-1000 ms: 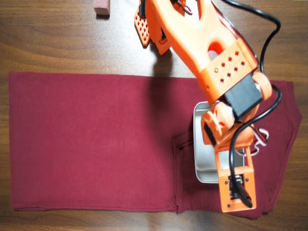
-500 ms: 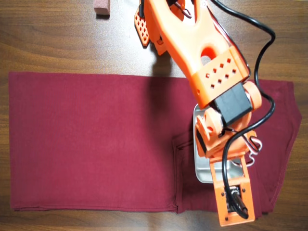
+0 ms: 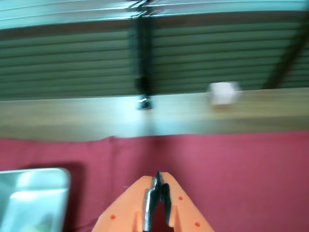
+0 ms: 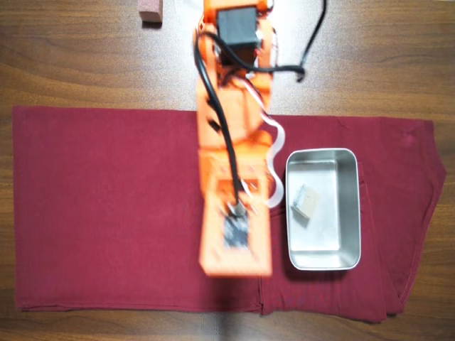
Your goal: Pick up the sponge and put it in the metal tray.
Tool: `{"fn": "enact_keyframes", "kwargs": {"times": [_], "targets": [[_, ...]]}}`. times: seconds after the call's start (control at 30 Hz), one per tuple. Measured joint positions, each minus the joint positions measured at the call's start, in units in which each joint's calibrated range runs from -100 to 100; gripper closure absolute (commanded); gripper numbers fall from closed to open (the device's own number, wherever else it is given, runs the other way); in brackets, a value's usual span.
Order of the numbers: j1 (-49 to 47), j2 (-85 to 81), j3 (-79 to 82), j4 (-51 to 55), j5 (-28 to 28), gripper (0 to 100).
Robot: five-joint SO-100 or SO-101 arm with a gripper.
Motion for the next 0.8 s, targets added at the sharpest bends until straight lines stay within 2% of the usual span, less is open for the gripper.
{"fn": "enact_keyframes", "kwargs": {"times": [0.1, 0.27, 0.53, 0.63, 0.8], "targets": [[3.09, -14.58, 14.09, -3.85, 0.93, 100], [4.69, -31.68, 27.72, 2.07, 1.03, 100], [6.78, -33.07, 42.54, 2.63, 0.15, 100], [7.48, -33.07, 44.11, 6.67, -0.63, 100], [6.88, -33.16, 44.11, 20.28, -1.95, 100]]}}
